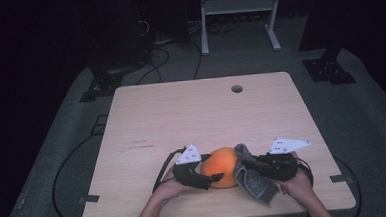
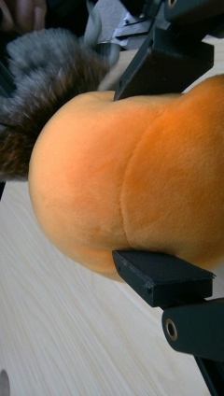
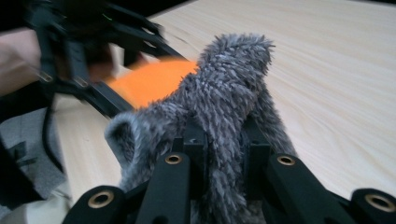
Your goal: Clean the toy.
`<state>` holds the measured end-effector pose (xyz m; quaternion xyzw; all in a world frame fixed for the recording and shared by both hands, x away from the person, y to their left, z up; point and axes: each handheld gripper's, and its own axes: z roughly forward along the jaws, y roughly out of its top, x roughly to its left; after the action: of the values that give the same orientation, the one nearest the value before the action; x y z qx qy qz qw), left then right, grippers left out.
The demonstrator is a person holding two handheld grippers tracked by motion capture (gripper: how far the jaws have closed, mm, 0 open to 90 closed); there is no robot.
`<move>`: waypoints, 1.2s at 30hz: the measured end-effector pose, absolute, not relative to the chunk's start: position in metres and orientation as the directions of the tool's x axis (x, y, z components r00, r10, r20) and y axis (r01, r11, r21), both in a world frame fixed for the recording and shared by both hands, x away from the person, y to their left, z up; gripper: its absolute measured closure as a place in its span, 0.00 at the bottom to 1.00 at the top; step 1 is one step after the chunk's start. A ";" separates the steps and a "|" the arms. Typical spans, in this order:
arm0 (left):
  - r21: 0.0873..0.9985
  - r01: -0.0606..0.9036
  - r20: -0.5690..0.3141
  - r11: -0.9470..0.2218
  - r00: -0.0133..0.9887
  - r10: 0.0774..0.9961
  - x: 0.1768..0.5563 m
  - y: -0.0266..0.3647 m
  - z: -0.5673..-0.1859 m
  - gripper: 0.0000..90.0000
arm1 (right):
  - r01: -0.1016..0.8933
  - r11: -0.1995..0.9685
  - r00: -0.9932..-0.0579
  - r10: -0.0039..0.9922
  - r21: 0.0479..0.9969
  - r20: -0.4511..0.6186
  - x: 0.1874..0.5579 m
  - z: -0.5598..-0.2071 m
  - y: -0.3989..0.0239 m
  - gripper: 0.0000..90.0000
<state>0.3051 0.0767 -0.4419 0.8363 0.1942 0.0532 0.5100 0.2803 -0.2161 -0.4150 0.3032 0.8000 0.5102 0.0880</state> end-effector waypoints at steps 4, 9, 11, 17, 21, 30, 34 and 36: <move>0.870 0.282 -0.136 -0.405 0.926 0.352 0.306 0.079 -0.431 0.13 | 0.382 0.355 -0.821 0.554 0.854 0.137 0.279 -0.421 -0.202 0.84; 0.836 0.327 -0.163 -0.441 0.915 0.370 0.311 0.076 -0.435 0.09 | 0.357 0.382 -0.837 0.535 0.852 0.111 0.273 -0.422 -0.200 0.84; 0.842 0.324 -0.161 -0.432 0.914 0.372 0.310 0.075 -0.439 0.09 | 0.358 0.385 -0.837 0.537 0.850 0.109 0.273 -0.421 -0.200 0.84; 0.906 0.199 -0.038 -0.375 0.918 0.395 0.297 0.068 -0.421 0.35 | 0.350 0.360 -0.808 0.582 0.865 0.085 0.272 -0.411 -0.207 0.84; 0.906 0.168 0.007 -0.389 0.912 0.410 0.302 0.069 -0.424 0.31 | 0.346 0.335 -0.790 0.609 0.876 0.080 0.276 -0.409 -0.209 0.84; 0.877 0.272 -0.095 -0.397 0.906 0.412 0.314 0.090 -0.441 0.27 | 0.447 0.315 -0.758 0.631 0.837 0.167 0.297 -0.439 -0.215 0.84; 0.875 0.274 -0.101 -0.399 0.909 0.404 0.313 0.094 -0.443 0.27 | 0.503 0.334 -0.717 0.676 0.797 0.170 0.302 -0.449 -0.225 0.84; 0.874 0.277 -0.103 -0.399 0.909 0.404 0.313 0.096 -0.443 0.27 | 0.486 0.320 -0.726 0.666 0.813 0.172 0.300 -0.444 -0.225 0.84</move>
<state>0.3132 0.0957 -0.4431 0.8341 0.2039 0.0623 0.5087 0.3001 -0.2254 -0.4435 0.3572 0.8064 0.4611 0.0976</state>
